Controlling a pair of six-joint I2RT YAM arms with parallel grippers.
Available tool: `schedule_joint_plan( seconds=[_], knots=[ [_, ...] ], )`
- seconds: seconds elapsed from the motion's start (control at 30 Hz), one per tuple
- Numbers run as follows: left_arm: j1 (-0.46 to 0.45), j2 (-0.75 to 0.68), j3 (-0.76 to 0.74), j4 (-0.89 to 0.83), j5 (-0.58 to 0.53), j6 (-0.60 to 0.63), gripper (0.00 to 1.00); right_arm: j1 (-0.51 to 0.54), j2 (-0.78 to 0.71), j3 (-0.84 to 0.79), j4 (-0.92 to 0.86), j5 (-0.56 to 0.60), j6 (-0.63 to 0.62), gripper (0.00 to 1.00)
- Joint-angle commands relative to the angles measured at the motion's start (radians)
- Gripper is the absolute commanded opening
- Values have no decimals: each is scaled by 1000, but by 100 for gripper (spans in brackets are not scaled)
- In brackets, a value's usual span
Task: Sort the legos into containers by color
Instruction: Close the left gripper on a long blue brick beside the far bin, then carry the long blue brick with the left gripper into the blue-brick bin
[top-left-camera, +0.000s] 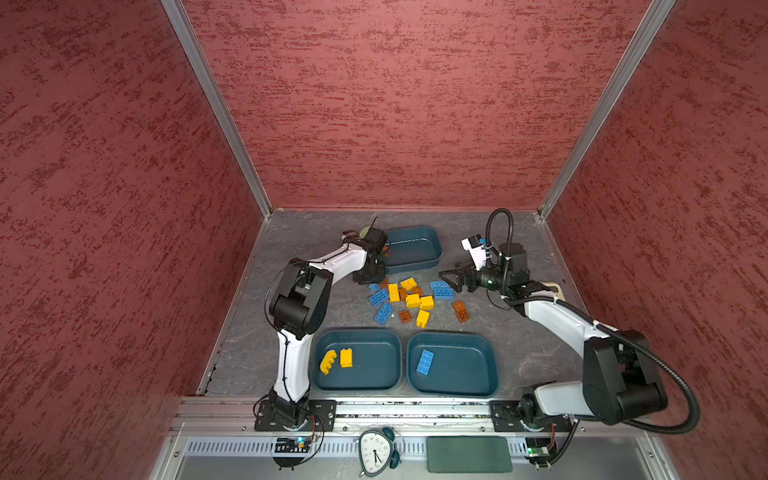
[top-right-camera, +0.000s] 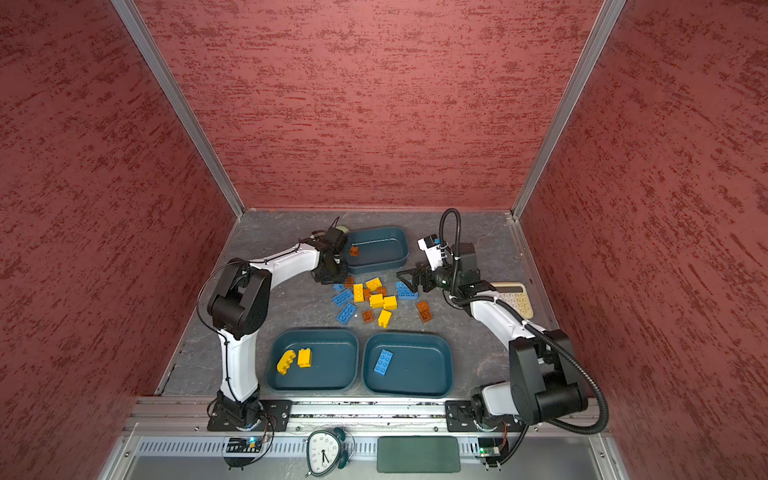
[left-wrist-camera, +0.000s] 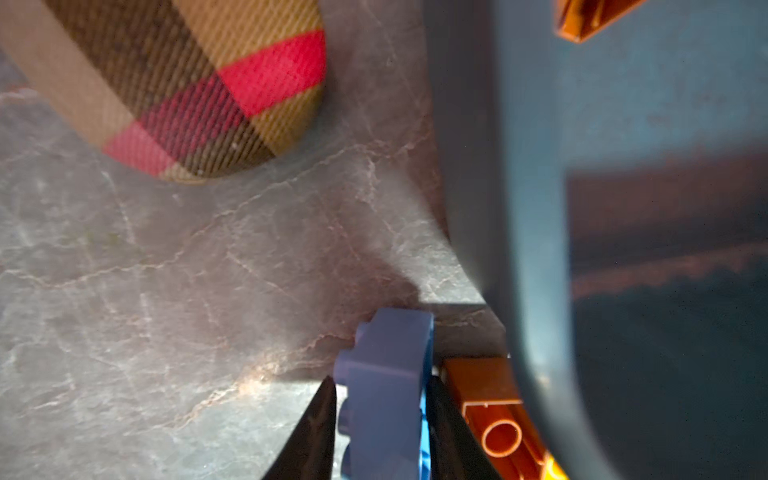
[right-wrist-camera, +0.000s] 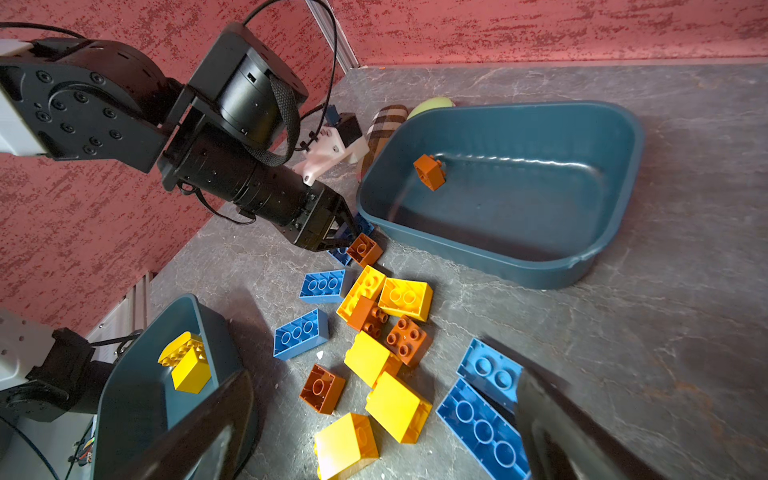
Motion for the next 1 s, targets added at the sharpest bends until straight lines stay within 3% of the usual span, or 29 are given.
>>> schedule_joint_plan(
  seconds=[0.0, 0.2, 0.37, 0.57, 0.77, 0.97],
  knots=[
    [2, 14, 21, 17, 10, -2, 34, -4, -12, -18, 34, -15, 1, 99],
    [2, -5, 32, -6, -5, 4, 20, -4, -13, -17, 35, -15, 2, 99],
    [1, -53, 44, -71, -49, 29, 20, -4, -4, -10, 43, -28, 10, 99],
    [-25, -218, -7, -162, -42, 73, 21, -4, -13, 6, 32, -57, 22, 99],
    [-147, -388, -58, -250, 33, 95, 21, -4, -30, 12, -18, -95, 22, 99],
    [-338, -487, -124, -247, 128, 14, 22, -4, -67, 1, -65, -66, 18, 99]
  ],
)
